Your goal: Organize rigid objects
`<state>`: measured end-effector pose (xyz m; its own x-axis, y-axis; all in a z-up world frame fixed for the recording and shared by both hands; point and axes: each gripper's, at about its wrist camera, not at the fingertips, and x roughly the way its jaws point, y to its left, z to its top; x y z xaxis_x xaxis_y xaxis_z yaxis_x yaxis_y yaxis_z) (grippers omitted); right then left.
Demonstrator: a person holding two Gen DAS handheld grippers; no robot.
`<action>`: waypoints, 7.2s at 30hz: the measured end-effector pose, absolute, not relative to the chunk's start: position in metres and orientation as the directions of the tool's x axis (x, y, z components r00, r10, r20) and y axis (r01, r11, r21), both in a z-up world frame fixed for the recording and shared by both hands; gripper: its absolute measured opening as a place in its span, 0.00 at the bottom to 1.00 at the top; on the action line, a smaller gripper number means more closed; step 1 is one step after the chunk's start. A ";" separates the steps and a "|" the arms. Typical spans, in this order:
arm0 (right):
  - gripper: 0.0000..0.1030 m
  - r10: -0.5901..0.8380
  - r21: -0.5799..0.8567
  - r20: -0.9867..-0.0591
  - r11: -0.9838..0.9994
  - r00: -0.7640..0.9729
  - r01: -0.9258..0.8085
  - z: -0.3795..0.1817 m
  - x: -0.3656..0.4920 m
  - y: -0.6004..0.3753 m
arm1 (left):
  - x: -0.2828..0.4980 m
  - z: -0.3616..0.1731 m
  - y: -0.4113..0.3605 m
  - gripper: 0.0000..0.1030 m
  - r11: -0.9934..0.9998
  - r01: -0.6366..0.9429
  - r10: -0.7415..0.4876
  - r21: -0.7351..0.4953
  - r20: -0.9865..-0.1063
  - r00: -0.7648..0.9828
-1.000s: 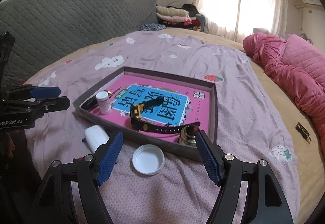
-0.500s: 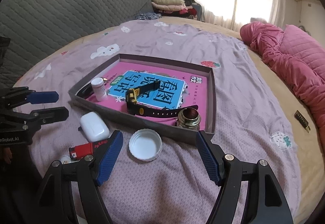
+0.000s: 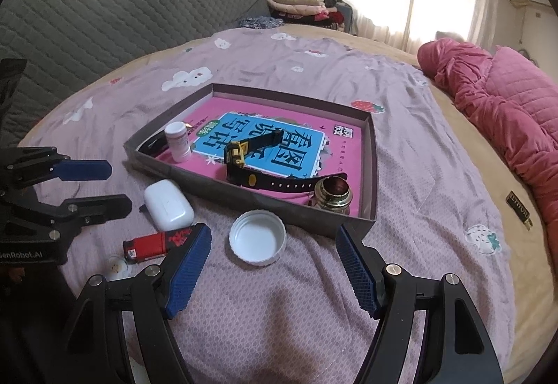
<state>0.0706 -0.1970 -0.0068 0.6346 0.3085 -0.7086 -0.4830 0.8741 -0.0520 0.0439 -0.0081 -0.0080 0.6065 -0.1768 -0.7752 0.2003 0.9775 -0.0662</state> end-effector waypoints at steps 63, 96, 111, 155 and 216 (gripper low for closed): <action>0.73 0.242 -0.032 -0.831 0.878 0.501 -0.477 -0.075 0.125 -0.166 | 0.072 -0.070 -0.041 0.36 0.938 0.328 -0.254 -0.108 -0.859 0.445; 0.50 0.397 0.098 -0.761 0.852 0.513 -0.515 -0.039 0.101 -0.184 | 0.056 -0.043 -0.029 0.23 0.937 0.311 -0.307 -0.160 -0.802 0.512; 0.50 0.417 0.116 -0.720 0.861 0.555 -0.496 -0.025 0.100 -0.193 | 0.058 -0.023 -0.013 0.23 0.950 0.259 -0.301 -0.177 -0.748 0.591; 0.51 0.433 0.180 -0.668 0.883 0.606 -0.434 -0.010 0.137 -0.199 | 0.108 -0.025 0.013 0.23 0.954 0.180 -0.299 -0.241 -0.700 0.648; 0.51 0.291 0.148 -0.729 0.951 0.619 -0.273 -0.030 0.174 -0.230 | 0.171 -0.059 0.011 0.23 0.960 0.130 -0.273 -0.249 -0.725 0.632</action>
<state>0.1735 -0.2298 -0.0304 0.6193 0.2911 -0.7292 -0.2729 0.9506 0.1477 0.1708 0.0114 -0.0589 0.6316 -0.2734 -0.7254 0.1296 0.9598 -0.2490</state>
